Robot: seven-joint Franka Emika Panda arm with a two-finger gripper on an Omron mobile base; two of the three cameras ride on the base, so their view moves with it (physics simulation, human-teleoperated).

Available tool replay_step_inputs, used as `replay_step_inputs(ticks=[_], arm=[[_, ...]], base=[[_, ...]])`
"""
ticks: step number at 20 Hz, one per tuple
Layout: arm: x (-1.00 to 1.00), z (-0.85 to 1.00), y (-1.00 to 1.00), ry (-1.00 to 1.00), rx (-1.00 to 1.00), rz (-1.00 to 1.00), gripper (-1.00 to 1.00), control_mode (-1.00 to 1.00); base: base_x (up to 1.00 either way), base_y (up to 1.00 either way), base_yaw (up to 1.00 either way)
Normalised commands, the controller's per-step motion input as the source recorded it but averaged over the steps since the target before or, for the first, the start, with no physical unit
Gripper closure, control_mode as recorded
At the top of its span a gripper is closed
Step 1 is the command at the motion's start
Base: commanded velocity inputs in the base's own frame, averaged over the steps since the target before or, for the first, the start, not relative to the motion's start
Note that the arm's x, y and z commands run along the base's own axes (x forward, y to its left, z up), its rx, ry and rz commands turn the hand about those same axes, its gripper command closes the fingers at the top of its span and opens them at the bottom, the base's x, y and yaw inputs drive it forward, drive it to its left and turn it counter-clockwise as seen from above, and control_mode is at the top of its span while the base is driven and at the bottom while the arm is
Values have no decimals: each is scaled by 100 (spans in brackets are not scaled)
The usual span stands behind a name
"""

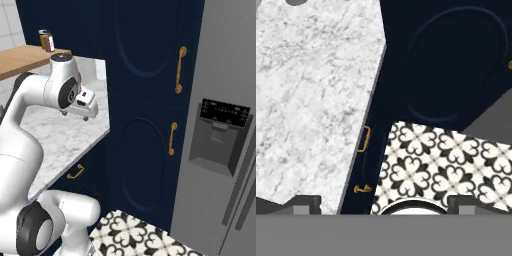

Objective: Take a straw from the drawer in front and place it inside the glass cup on the dining counter.

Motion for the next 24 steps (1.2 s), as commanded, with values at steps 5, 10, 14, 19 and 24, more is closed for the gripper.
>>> replay_step_inputs(ticks=[5, 10, 14, 19, 24], arm=[[-23, -9, -62, -4, 51, -17, -100, -100], [-13, -58, -70, -8, 52, 2, -100, -100], [9, -82, -44, -1, 53, 12, -100, -100], [27, -87, -4, 0, 45, 12, -100, -100], [34, -87, 11, 0, 32, 10, -100, -100]], base=[[0, 0, 0], [0, 0, 0], [0, 0, 0], [0, 0, 0], [0, 0, 0]])
